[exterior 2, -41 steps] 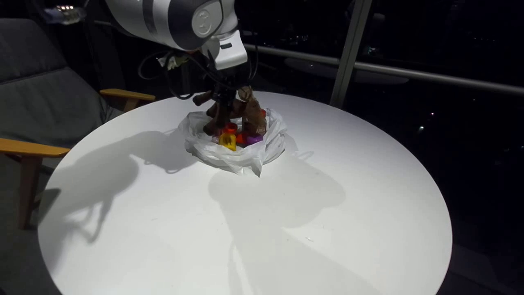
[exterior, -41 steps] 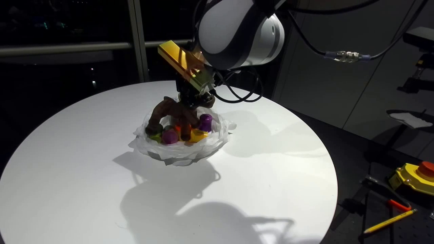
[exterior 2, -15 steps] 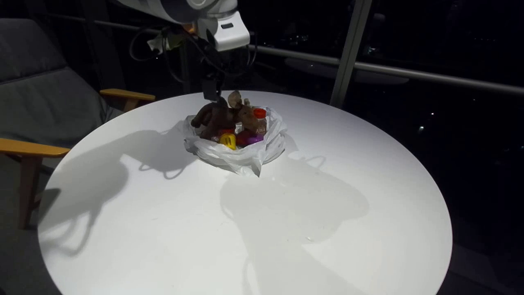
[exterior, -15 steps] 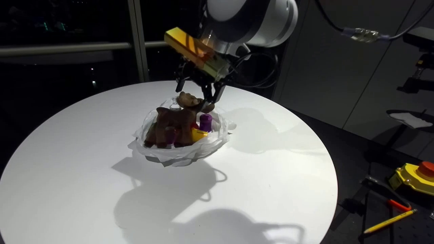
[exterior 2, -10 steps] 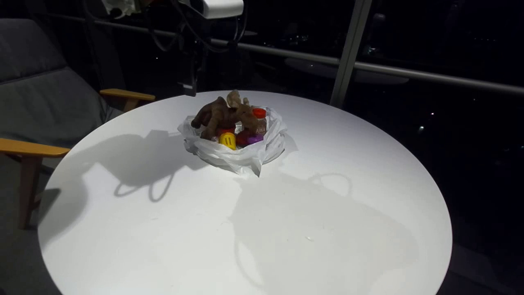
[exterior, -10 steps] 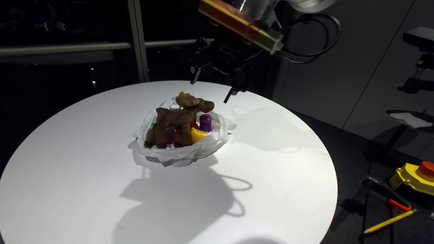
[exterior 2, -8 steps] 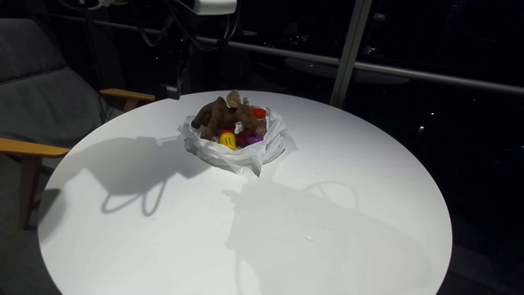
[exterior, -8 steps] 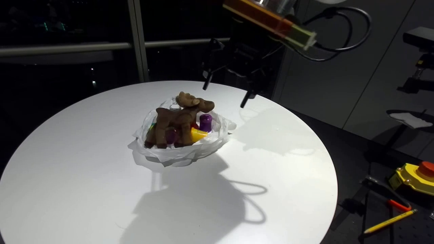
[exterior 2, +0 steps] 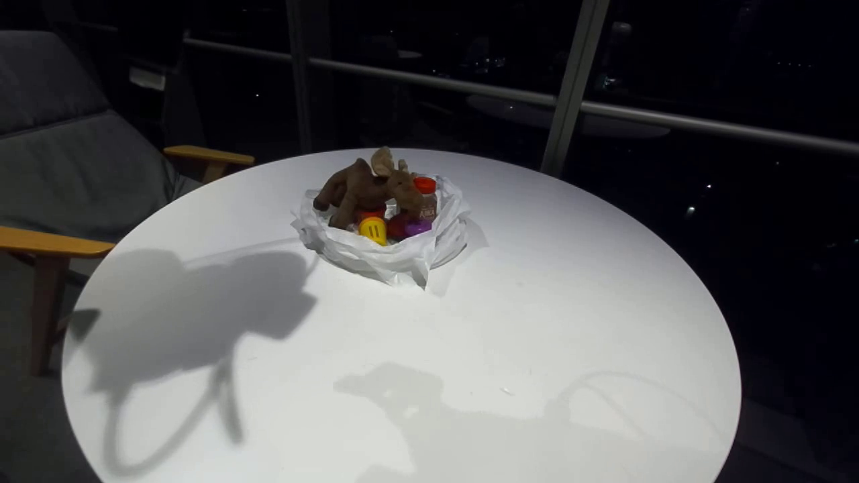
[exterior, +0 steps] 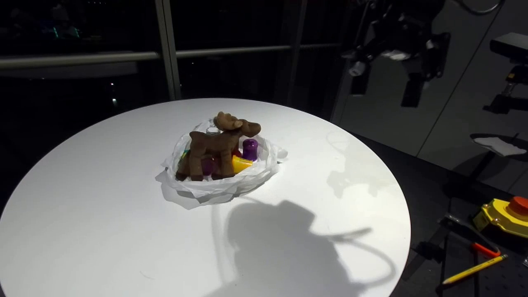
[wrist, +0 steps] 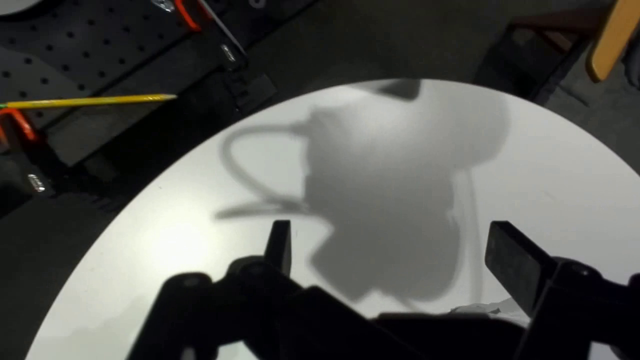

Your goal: Put the objects on the table in the plastic

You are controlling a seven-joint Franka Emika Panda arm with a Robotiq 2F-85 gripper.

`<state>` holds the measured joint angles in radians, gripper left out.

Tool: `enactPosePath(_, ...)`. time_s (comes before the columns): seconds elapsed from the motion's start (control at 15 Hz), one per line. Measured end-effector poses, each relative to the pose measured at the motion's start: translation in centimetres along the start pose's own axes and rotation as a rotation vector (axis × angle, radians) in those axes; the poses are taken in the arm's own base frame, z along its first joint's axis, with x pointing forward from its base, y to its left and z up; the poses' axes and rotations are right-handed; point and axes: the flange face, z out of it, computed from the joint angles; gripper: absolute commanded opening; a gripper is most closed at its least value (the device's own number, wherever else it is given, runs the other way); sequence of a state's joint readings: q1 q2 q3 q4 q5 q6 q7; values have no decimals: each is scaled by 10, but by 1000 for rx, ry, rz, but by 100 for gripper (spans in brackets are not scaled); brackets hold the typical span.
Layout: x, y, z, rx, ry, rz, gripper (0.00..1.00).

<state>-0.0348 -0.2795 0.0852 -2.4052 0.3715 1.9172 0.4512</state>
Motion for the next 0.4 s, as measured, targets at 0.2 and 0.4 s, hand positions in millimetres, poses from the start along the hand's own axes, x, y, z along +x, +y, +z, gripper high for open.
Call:
enactPosePath(0.2, -46, 12, -43, -122, 21, -96, 100)
enactPosePath(0.4, -75, 13, -64, -133, 76, -145, 100)
